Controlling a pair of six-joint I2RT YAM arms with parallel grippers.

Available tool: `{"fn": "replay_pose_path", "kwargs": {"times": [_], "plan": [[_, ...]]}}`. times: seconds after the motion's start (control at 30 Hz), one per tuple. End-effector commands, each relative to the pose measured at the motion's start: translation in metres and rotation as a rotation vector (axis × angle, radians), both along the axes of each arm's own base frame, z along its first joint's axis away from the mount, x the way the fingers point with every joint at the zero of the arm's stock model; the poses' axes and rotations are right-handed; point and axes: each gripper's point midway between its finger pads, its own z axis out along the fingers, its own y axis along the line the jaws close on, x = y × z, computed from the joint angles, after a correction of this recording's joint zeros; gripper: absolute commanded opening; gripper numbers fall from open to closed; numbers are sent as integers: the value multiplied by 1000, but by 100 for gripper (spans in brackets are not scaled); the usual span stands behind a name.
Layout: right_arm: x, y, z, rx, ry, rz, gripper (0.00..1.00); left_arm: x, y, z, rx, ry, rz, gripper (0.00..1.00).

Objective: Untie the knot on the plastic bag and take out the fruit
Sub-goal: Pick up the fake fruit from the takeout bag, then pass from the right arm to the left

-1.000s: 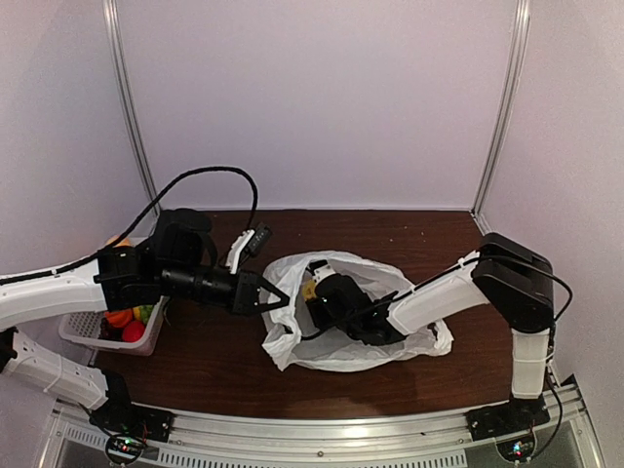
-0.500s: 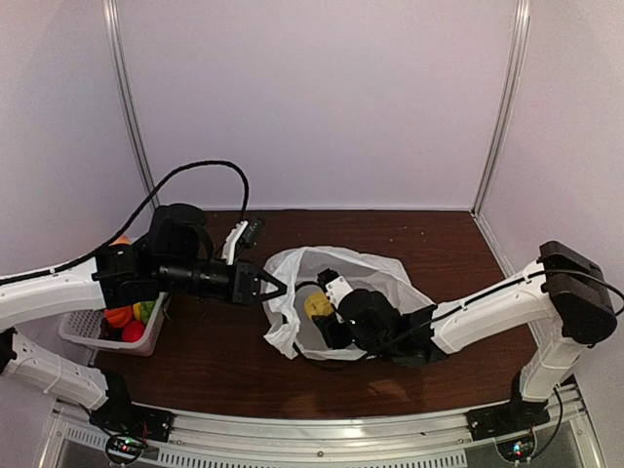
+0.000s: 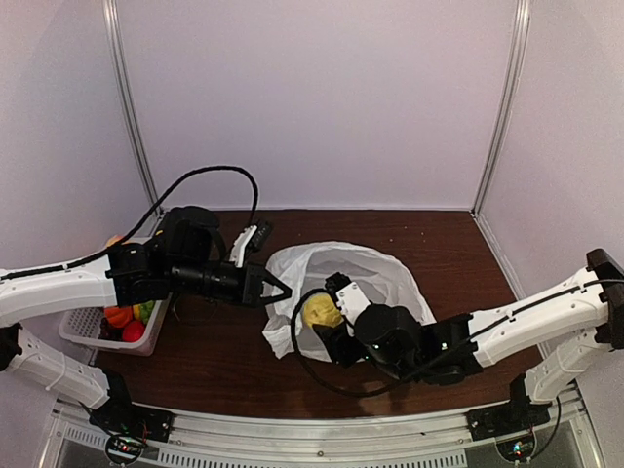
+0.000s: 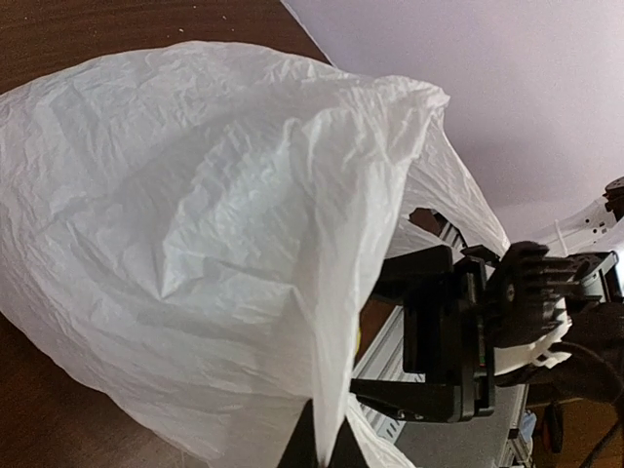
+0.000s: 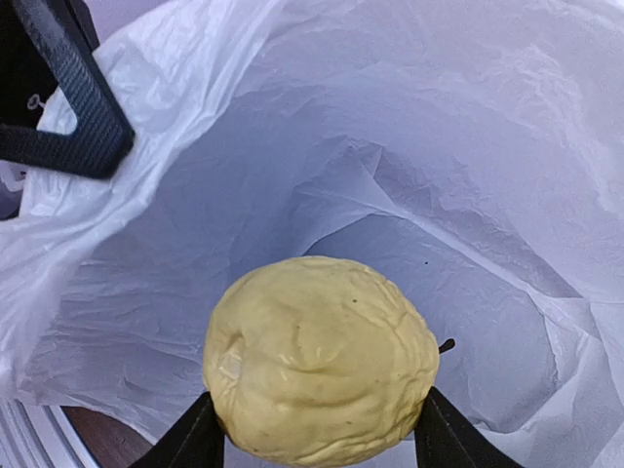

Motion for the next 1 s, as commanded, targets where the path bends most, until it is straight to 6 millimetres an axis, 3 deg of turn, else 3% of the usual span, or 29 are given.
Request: {"fn": "replay_pose_path", "kwargs": {"times": [0.0,0.17,0.23,0.27,0.3,0.33,0.43,0.57,0.7,0.83,0.97], "plan": [[0,-18,33,54,-34,-66,48,9,-1,17,-36,-41,29,0],[-2,-30,75,121,-76,-62,48,10,1,25,-38,-72,30,1],[-3,-34,91,134,-89,-57,48,8,2,41,-69,-118,16,25],[-4,-36,98,142,-95,-51,48,8,4,49,-80,-140,15,46],[-5,-37,108,156,-104,-44,48,8,7,57,-85,-164,18,60],[-7,-39,116,166,-113,-35,48,8,10,66,-89,-189,22,70],[-12,-43,142,203,-144,1,49,6,20,87,-85,-245,28,88],[-16,-43,166,218,-181,40,49,-6,18,125,-156,-291,-35,93],[-21,-35,177,197,-197,88,49,-25,1,155,-252,-276,-145,96],[-27,-25,188,189,-225,132,49,-39,-18,169,-331,-242,-223,98],[-34,-14,197,169,-253,162,49,-39,-29,165,-342,-214,-238,97]]}}
